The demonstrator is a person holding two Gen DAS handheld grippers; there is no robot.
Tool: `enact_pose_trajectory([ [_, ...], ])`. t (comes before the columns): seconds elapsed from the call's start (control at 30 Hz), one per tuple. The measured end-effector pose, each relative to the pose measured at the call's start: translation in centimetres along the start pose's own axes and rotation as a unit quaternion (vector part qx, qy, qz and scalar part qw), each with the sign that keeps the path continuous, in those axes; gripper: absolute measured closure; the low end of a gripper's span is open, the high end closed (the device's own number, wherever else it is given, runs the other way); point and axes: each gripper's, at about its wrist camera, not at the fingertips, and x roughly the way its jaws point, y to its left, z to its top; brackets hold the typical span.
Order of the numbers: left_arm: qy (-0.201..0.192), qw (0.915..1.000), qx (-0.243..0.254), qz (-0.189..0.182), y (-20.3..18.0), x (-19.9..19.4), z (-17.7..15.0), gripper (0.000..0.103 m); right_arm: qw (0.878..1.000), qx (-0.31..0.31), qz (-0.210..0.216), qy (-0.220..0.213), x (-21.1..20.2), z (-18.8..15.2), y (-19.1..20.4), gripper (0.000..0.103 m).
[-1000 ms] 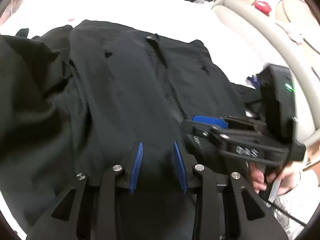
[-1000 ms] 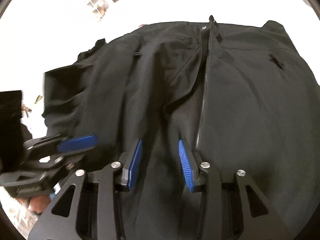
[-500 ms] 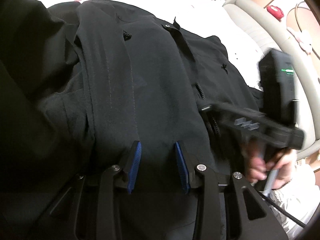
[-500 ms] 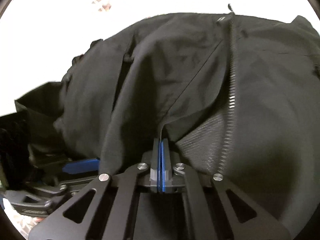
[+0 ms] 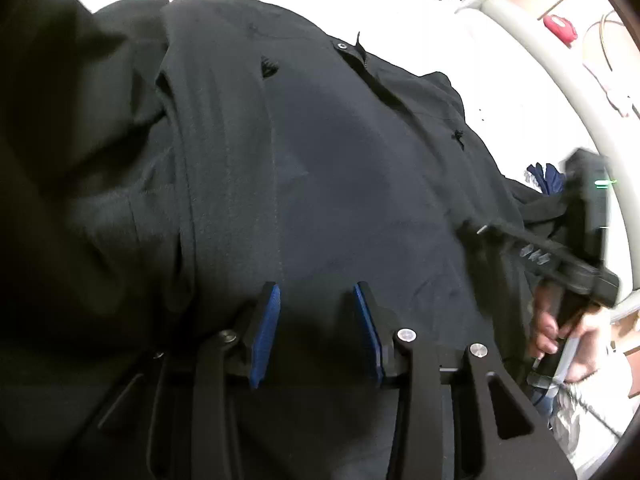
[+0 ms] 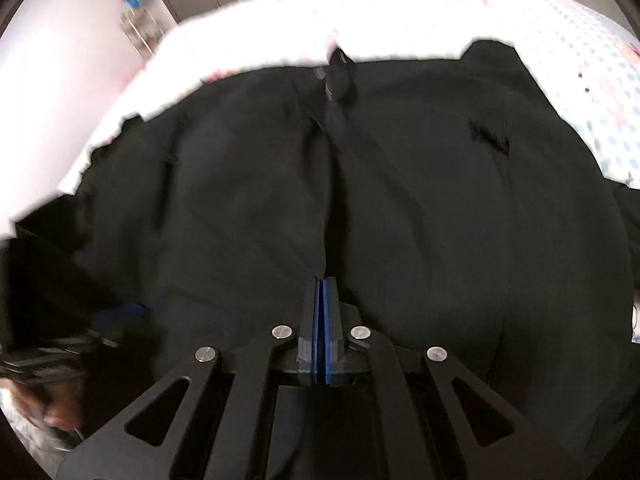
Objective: Fold clothes
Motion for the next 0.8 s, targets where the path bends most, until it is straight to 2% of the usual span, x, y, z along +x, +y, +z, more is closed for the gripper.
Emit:
enact_pose_trajectory([
  [0.03, -0.009, 0.9999, 0.013, -0.005, -0.6, -0.5, 0.7, 0.062, 1.0, 0.004, -0.005, 0.004, 0.0, -0.1, -0.4, 0.096],
  [0.1, -0.028, 0.9988, 0.039, -0.014, -1.5, -1.4, 2.3, 0.058, 1.0, 0.001, 0.002, -0.018, -1.1, 1.5, -0.7, 0.08],
  [0.17, -0.032, 0.9983, 0.046, -0.015, -1.9, -1.1, 4.6, 0.057, 0.999, -0.005, 0.013, -0.047, -2.4, 3.5, -0.7, 0.057],
  [0.27, -0.025, 0.9979, 0.06, 0.001, -2.0, 0.9, 8.0, 0.058, 0.998, -0.044, 0.013, -0.042, -0.2, 7.4, 0.9, 0.054],
  [0.33, -0.019, 0.9969, 0.073, 0.02, -1.9, 2.8, 9.5, 0.059, 0.998, -0.059, -0.002, -0.026, 2.9, 9.9, 1.6, 0.054],
  [0.37, -0.017, 0.9961, 0.08, 0.032, -1.9, 3.7, 10.2, 0.059, 0.998, -0.065, -0.011, -0.017, 4.6, 11.1, 1.9, 0.057],
  [0.4, -0.015, 0.9952, 0.087, 0.044, -1.8, 4.6, 11.0, 0.059, 0.997, -0.072, -0.018, -0.002, 6.6, 12.3, 1.9, 0.067],
  [0.43, -0.012, 0.994, 0.094, 0.055, -1.8, 5.5, 11.7, 0.057, 0.997, -0.077, -0.018, 0.013, 8.5, 13.4, 1.7, 0.1],
  [0.5, -0.002, 0.9937, 0.08, 0.078, -0.4, 7.1, 12.6, 0.057, 0.996, -0.083, -0.013, 0.025, 10.7, 15.1, 1.4, 0.103],
  [0.6, -0.019, 0.9977, 0.041, 0.051, 1.9, 7.4, 12.8, 0.057, 0.996, -0.076, 0.01, -0.037, 8.2, 15.9, 1.2, 0.103],
  [0.67, -0.033, 0.9979, 0.04, 0.039, 2.4, 7.4, 12.6, 0.057, 0.993, -0.065, 0.034, -0.093, 5.6, 16.1, 1.0, 0.103],
  [0.8, -0.045, 0.9969, 0.052, 0.039, 1.4, 5.9, 11.3, 0.057, 0.992, -0.003, 0.054, -0.118, 5.1, 15.3, -1.7, 0.103],
])
